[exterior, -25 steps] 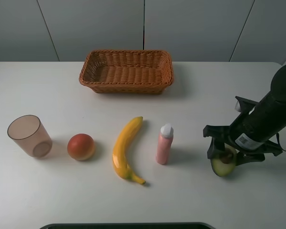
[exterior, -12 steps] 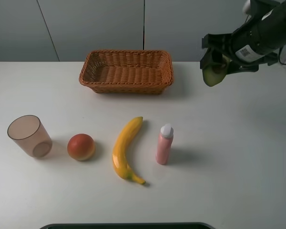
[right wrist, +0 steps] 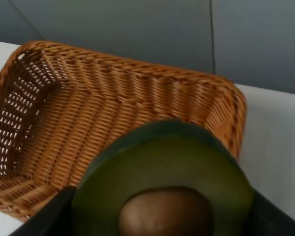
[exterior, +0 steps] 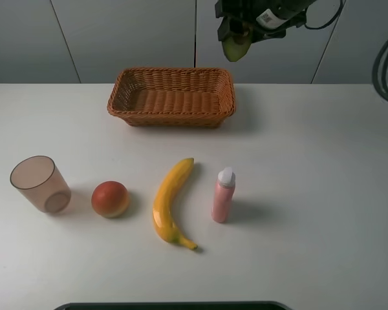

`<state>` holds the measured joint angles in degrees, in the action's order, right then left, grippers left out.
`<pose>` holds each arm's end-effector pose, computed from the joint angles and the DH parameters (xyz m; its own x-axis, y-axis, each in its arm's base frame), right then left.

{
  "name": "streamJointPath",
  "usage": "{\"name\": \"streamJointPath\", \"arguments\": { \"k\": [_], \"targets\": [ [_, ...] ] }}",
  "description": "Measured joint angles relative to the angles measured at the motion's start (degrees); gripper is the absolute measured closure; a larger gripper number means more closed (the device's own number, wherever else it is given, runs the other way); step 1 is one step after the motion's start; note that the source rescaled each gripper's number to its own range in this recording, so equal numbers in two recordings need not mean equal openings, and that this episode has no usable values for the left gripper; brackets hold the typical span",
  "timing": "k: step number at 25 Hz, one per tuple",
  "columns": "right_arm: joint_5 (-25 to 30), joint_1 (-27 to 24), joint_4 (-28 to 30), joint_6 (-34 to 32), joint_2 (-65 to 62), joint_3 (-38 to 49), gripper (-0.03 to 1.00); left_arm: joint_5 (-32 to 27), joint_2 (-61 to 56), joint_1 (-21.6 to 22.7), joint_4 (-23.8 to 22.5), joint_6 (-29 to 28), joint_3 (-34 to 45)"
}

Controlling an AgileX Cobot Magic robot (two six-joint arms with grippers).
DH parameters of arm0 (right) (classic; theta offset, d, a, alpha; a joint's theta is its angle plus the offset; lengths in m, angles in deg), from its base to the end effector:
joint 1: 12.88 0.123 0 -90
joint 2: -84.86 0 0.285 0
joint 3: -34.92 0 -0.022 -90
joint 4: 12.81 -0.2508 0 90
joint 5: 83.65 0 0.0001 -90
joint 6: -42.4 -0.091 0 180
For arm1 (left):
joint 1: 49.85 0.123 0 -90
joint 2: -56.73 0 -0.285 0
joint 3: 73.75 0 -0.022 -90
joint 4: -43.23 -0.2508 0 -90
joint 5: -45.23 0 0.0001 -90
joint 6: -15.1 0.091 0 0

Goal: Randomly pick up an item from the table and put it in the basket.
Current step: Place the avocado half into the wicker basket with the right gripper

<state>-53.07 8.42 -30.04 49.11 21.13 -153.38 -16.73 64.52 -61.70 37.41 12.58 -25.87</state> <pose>0.3978 0.1698 0.2558 -0.7439 -0.1380 -0.6539 -0.3511 0.9132 0.2068 -0.0055 0.0095 0.2793 -0.4515 0.0987 -0.8868 0.1286 0.9907 0.0448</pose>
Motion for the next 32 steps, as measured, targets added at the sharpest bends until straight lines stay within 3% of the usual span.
{"name": "streamJointPath", "arguments": {
  "k": [7, 22, 23, 24, 25, 26, 28, 32],
  "targets": [
    [-0.3, 3.8, 0.0, 0.2, 15.5, -11.5, 0.97, 0.0, 0.0, 0.0, 0.0, 0.0, 0.0],
    [0.8, 4.3, 0.0, -0.4, 20.6, -11.8, 0.97, 0.0, 0.0, 0.0, 0.0, 0.0, 0.0],
    [1.0, 4.3, 0.0, -0.2, 20.6, -11.8, 0.85, 0.0, 0.0, 0.0, 0.0, 0.0, 0.0],
    [1.3, 4.3, 0.0, -0.2, 20.6, -11.8, 0.42, 0.0, 0.0, 0.0, 0.0, 0.0, 0.0],
    [1.4, 4.3, 0.0, 0.0, 20.6, -11.8, 0.17, 0.0, 0.0, 0.0, 0.0, 0.0, 0.0],
    [1.7, 4.3, 0.0, 0.4, 20.6, -11.8, 0.05, 0.0, 0.0, 0.0, 0.0, 0.0, 0.0],
    [2.5, 4.3, 0.0, 1.1, 20.3, -11.8, -0.01, 0.0, 0.0, 0.0, 0.0, 0.0, 0.0],
    [4.5, 4.3, 0.6, 1.7, 17.2, -11.8, -0.03, 0.0, 0.0, 0.0, 0.0, 0.0, 0.0]
  ]
}}
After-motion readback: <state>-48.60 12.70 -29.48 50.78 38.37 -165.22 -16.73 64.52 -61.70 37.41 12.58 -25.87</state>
